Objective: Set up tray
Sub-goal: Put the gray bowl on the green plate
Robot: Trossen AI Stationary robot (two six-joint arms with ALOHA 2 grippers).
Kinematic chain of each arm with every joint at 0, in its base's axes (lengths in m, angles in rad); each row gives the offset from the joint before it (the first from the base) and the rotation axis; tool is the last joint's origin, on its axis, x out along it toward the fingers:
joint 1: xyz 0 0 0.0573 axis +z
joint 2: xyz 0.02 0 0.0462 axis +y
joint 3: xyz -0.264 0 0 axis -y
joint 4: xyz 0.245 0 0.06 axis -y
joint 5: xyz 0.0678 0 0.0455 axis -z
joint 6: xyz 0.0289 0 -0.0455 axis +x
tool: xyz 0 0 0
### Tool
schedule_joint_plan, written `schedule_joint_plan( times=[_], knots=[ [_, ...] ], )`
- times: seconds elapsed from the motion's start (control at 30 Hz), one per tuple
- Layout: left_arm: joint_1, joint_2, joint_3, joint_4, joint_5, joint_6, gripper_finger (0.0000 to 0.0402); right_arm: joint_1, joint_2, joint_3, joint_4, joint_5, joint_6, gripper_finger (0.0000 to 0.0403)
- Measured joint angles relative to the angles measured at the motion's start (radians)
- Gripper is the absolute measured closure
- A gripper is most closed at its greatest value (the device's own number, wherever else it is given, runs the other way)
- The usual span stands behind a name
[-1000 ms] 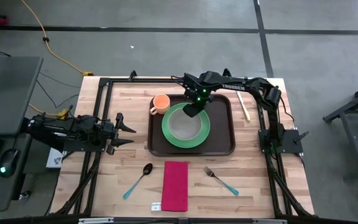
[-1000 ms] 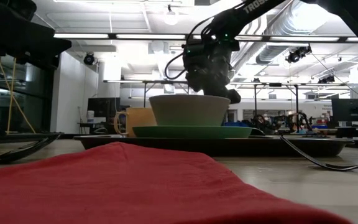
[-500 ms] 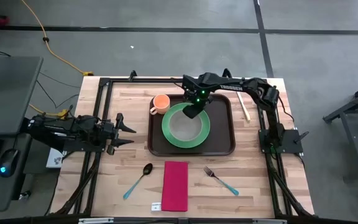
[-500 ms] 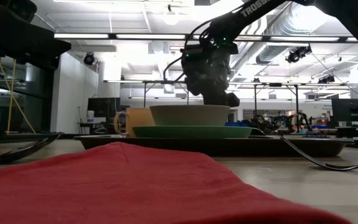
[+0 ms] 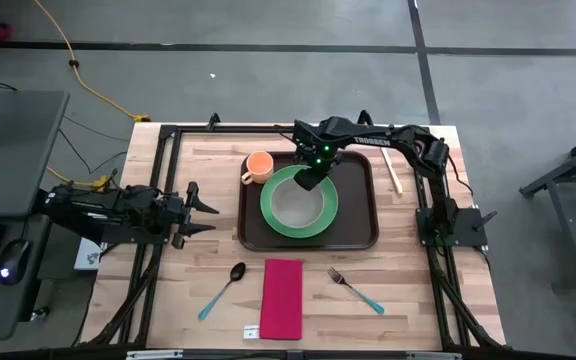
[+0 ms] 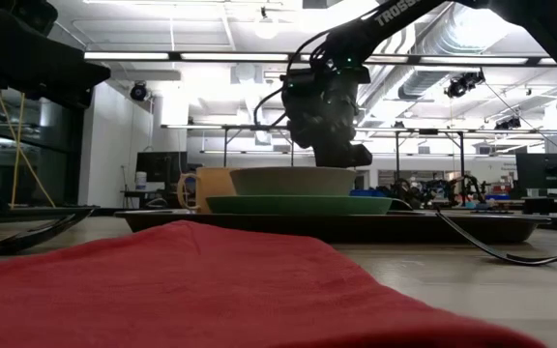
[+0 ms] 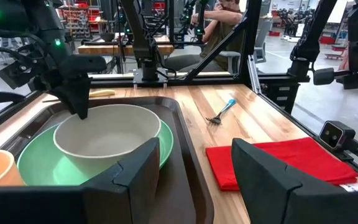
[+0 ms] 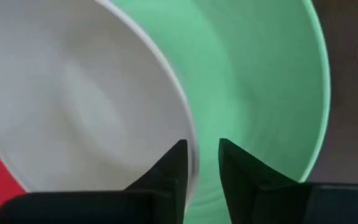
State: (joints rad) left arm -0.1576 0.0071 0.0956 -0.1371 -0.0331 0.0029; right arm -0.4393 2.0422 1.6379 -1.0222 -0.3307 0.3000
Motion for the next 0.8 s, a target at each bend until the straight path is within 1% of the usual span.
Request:
schedule_joint_plan(
  times=[0.1,0.27,0.57,0.73,0.8],
  knots=[
    [0.0,0.0,0.0,0.0,0.0,0.0,0.0172,-0.004,0.0,0.0,0.0,0.021,-0.01,0.0323],
    [0.0,0.0,0.0,0.0,0.0,0.0,0.0172,-0.021,0.0,0.0,-0.002,0.025,-0.01,0.0315],
    [0.0,0.0,0.0,0.007,0.0,0.0,0.0172,-0.034,-0.035,0.005,-0.005,0.018,-0.01,0.0313],
    [0.0,0.0,0.0,0.008,0.0,0.0,0.0172,-0.031,-0.036,0.004,-0.004,-0.005,-0.011,0.0313],
    [0.0,0.0,0.0,0.008,0.0,0.0,0.0172,-0.029,-0.036,0.003,0.002,0.005,-0.013,0.0313]
  ],
)
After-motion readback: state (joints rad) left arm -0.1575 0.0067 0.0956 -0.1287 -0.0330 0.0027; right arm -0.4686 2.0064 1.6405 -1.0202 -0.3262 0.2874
